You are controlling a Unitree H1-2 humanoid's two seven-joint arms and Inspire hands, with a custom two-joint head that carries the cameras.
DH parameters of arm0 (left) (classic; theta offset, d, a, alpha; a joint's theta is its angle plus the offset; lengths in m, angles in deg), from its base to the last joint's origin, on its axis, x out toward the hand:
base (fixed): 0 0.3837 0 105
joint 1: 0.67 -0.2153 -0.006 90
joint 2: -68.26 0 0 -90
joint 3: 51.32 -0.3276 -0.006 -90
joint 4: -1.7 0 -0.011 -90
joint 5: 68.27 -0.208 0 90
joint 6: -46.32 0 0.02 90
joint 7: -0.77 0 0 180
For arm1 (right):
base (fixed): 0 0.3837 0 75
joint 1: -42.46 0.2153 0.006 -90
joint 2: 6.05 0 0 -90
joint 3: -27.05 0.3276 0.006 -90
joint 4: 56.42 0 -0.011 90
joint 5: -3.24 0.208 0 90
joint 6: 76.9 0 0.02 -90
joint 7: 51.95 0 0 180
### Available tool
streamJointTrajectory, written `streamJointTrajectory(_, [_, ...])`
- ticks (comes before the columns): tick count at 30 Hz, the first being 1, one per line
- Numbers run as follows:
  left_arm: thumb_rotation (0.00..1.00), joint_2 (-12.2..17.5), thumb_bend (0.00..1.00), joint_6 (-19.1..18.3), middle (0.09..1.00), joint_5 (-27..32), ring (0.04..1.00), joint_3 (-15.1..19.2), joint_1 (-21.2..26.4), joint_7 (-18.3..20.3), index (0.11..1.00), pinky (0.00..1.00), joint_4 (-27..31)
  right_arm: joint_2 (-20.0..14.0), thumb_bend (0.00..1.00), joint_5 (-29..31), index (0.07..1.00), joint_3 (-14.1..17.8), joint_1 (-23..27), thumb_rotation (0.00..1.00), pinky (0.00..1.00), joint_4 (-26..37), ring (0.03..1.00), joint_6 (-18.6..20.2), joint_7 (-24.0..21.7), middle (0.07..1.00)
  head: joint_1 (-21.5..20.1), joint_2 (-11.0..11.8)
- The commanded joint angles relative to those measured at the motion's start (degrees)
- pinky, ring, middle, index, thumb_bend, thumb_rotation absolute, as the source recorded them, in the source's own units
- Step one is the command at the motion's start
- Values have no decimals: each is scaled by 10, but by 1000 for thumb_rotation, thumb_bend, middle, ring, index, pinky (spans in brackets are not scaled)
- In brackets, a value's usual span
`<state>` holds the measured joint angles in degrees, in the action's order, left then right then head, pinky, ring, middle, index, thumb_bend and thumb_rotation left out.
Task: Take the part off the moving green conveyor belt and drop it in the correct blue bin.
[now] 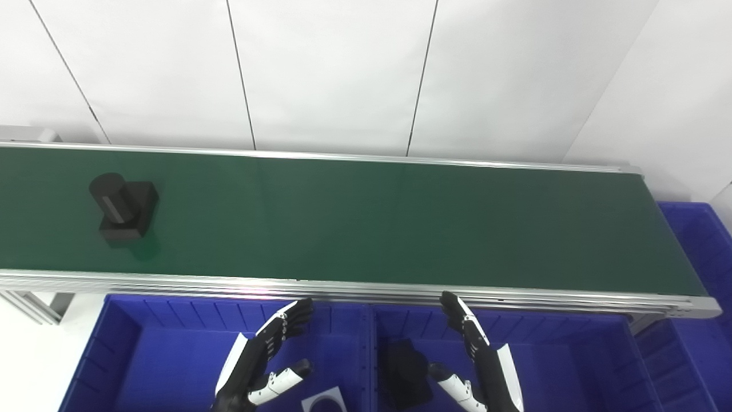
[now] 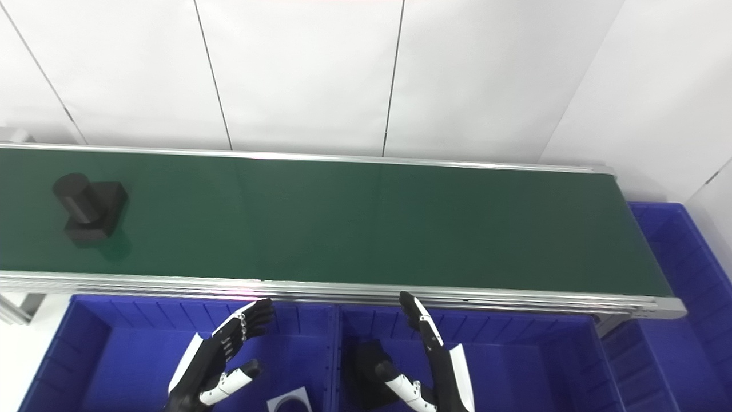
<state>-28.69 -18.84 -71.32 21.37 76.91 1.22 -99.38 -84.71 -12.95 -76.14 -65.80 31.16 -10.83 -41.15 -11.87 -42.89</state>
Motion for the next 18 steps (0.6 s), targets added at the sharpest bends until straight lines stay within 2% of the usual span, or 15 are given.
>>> streamJointTrajectory(1, [688,4,741,21,853,-1,845,-1,10,-1,842,818,15,7,755,0,901,3,2,802,844,12,885,-27,0,892,1,0])
streamJointTrajectory(18, [686,3,730,21,845,-2,834,-1,11,-5,837,804,14,5,751,1,902,3,3,800,851,11,888,-28,-2,894,3,1])
